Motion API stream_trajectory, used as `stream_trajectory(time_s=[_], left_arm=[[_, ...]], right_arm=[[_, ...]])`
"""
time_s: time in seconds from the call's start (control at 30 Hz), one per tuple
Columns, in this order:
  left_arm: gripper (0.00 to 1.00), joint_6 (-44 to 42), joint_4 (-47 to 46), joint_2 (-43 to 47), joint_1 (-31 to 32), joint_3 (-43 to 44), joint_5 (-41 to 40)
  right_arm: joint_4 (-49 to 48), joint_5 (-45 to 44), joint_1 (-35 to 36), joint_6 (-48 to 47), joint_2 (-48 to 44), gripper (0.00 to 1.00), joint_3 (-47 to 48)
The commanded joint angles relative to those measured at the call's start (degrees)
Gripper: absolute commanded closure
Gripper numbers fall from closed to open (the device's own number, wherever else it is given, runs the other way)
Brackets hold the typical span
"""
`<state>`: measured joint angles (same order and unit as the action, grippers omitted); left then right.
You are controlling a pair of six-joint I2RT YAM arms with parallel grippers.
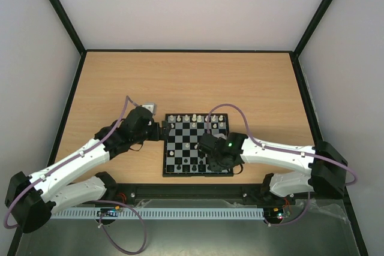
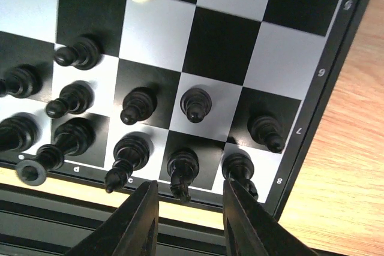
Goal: Set up the chess pieces on the board
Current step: Adjust the chess piece on the chessboard.
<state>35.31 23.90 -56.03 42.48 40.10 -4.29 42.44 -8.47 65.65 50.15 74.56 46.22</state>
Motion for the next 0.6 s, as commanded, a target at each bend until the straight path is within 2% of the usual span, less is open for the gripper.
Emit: stream_trajectory(time_s=[0.0,0.3,0.57], left_arm=[[0.01,-0.5,-0.3,0.4,0.2,-0.7,0.3],[0.01,-0.9,-0.4,0.3,0.3,-0.7,0.8],[0.01,-1.0,-0.4,0.5,0.2,-0.7,0.9]], right_arm=[[6.3,-3.6,0.2,1.7,-2.8,0.70,2.2],[7.7,-6.2,-1.7,4.0,-0.9,0.73,-0.4],[5.9,-5.2,-2.5,3.5,-0.8,0.77,-2.1]])
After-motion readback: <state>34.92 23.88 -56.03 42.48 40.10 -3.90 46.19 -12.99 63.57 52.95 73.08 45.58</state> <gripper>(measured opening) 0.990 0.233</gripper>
